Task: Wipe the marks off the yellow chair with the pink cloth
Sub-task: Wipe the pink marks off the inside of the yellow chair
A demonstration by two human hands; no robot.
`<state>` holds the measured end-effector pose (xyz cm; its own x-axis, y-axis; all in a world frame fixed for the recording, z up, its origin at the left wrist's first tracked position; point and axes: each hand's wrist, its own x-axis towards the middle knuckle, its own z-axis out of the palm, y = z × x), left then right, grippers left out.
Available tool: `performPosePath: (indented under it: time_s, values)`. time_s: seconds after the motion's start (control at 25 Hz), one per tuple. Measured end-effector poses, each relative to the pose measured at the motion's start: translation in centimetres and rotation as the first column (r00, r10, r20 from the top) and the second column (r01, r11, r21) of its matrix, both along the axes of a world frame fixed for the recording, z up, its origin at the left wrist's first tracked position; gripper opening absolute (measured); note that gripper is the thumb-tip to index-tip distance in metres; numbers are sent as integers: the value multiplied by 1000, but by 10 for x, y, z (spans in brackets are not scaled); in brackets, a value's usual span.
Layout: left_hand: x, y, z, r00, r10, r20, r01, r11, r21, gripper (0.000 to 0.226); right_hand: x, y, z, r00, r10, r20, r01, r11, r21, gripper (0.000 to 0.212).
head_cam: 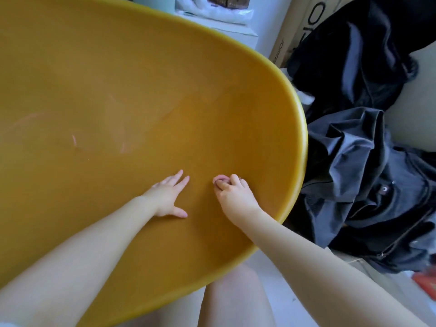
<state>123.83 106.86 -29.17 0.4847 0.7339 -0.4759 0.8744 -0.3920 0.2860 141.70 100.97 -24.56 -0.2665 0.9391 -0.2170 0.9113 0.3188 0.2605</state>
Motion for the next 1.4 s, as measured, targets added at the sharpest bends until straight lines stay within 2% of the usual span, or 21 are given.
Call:
performPosePath:
  time_s: [0.04,0.08,0.12,0.2,0.28,0.32,0.36,0.44,0.52,0.64,0.76,0.88,0.96,1.0,1.12,1.2,1.28,1.32,1.4]
  values:
    - [2,6,0,1000,9,1,-9,1000,5,108,9,8,5,999,53,10,-53,999,6,41]
    - [5,11,1,1000,16,7,-16,1000,16,109,21,24,13,991,100,84,-105,993,55,41]
    - [9,17,2,999,25,26,-26,999,37,107,34,39,25,974,122,191,-158,969,188,43]
    - [18,30,7,994,44,105,-55,993,106,101,52,73,57,952,-21,307,-131,875,466,44]
    - [31,43,13,984,41,173,-68,985,158,101,62,103,84,944,-87,317,-135,778,614,41]
    - [37,50,14,982,40,185,-72,982,173,104,61,114,91,952,-122,280,-91,763,640,40]
    - [43,55,13,981,51,189,-84,981,173,107,58,121,93,967,-147,210,-25,763,646,38]
    - [49,63,10,978,89,186,-116,983,143,112,54,122,80,980,-117,162,-21,746,666,40]
    - [49,66,8,976,102,190,-128,983,129,115,50,102,57,977,-6,213,-114,827,550,48]
    - [48,66,6,977,90,191,-118,983,138,116,53,83,41,961,73,265,-180,897,404,43]
    - [48,67,8,977,87,193,-116,983,146,116,63,114,68,943,105,315,-264,813,519,42]
    - [48,68,5,976,93,195,-122,982,143,115,64,138,97,924,-72,374,-214,714,667,31]
    - [48,68,4,977,90,194,-121,981,155,115,61,143,95,939,-143,312,-151,643,751,31]
    - [48,67,3,977,89,196,-121,980,157,115,61,142,89,953,-129,274,-132,639,758,33]
    - [47,66,6,973,93,209,-127,980,151,115,55,114,42,976,53,211,-187,695,695,39]
    - [47,66,9,975,100,199,-131,980,150,115,43,71,8,951,122,284,-259,817,516,32]
    - [49,64,11,976,103,192,-130,982,137,115,40,54,-1,911,191,366,-329,871,365,25]
    - [50,64,12,975,108,195,-134,983,126,115,44,62,9,891,196,410,-355,863,360,23]
    - [51,63,13,974,111,196,-133,986,100,114,57,92,42,891,135,434,-365,782,505,29]
